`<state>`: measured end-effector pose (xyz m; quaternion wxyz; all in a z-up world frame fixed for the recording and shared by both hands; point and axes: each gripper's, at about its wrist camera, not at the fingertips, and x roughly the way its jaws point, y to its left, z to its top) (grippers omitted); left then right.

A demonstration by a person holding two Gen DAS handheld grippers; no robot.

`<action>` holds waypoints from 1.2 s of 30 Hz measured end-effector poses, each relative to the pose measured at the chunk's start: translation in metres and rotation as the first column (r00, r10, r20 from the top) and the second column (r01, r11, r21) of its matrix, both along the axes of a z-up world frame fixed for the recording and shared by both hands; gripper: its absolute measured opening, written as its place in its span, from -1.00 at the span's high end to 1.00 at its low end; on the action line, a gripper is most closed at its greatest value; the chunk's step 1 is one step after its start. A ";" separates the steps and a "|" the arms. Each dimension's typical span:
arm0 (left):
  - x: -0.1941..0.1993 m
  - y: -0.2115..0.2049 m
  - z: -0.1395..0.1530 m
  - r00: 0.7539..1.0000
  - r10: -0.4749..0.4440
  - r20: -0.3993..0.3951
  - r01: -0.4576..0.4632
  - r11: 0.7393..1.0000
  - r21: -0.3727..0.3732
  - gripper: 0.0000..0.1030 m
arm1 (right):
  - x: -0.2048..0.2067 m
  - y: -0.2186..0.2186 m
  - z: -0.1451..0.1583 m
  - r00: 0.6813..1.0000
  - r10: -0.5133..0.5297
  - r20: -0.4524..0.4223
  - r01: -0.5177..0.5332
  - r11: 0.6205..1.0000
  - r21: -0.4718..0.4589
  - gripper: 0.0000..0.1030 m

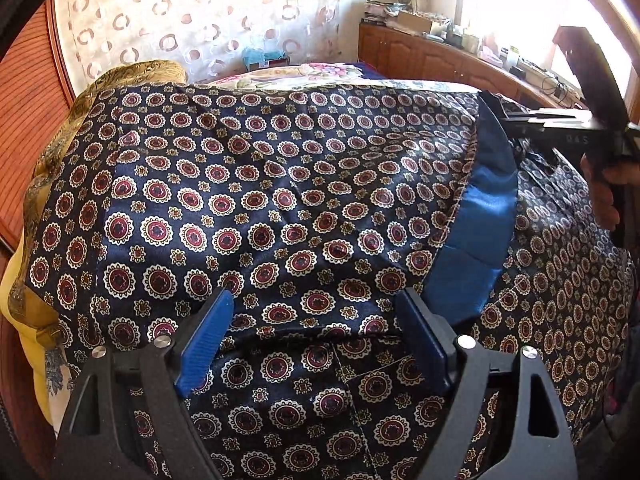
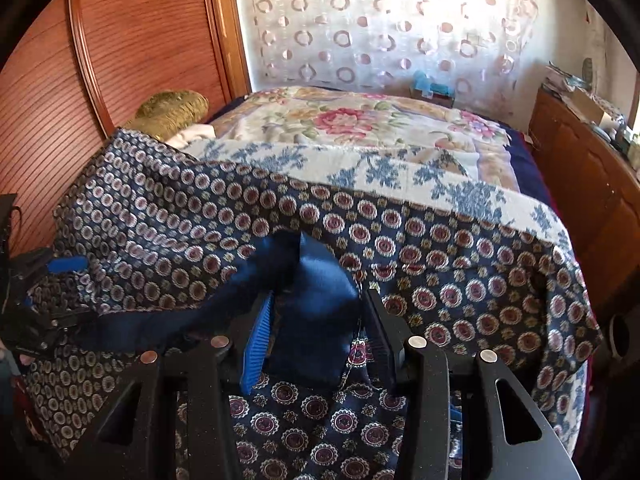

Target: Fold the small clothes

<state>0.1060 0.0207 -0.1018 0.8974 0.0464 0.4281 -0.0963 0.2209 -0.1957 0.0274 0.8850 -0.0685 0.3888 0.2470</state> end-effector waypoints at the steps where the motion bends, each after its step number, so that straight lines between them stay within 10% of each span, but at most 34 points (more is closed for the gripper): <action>1: 0.000 0.000 0.000 1.000 0.000 -0.001 0.000 1.000 -0.002 -0.63 | 0.000 0.001 -0.002 1.000 -0.004 -0.003 0.004 1.000 -0.002 0.10; 5: 0.000 -0.001 -0.001 1.000 0.001 0.001 -0.001 1.000 0.001 -0.63 | 0.000 0.001 -0.007 1.000 -0.001 -0.009 0.000 1.000 -0.016 0.10; 10: -0.001 -0.002 -0.002 1.000 0.005 0.001 -0.005 1.000 0.000 -0.63 | 0.001 0.002 -0.013 1.000 0.017 -0.002 -0.017 1.000 -0.024 0.80; 13: 0.000 -0.003 -0.002 1.000 0.016 0.001 -0.016 1.000 0.002 -0.64 | 0.000 0.001 -0.013 1.000 0.021 0.003 -0.021 1.000 -0.007 0.88; 20: -0.001 0.000 -0.002 0.999 0.047 0.002 -0.047 0.999 -0.016 -0.64 | -0.015 -0.006 -0.010 0.999 0.020 0.029 -0.021 0.999 0.035 0.93; 29: -0.034 0.014 0.016 0.995 0.085 0.043 -0.073 0.973 -0.221 -0.63 | -0.050 -0.012 -0.006 0.997 0.003 0.077 -0.008 0.998 0.056 0.94; 36: -0.049 0.076 0.021 0.966 0.251 0.059 -0.229 0.941 -0.249 -0.41 | -0.085 -0.021 -0.011 0.998 0.015 0.067 -0.020 0.997 0.070 0.94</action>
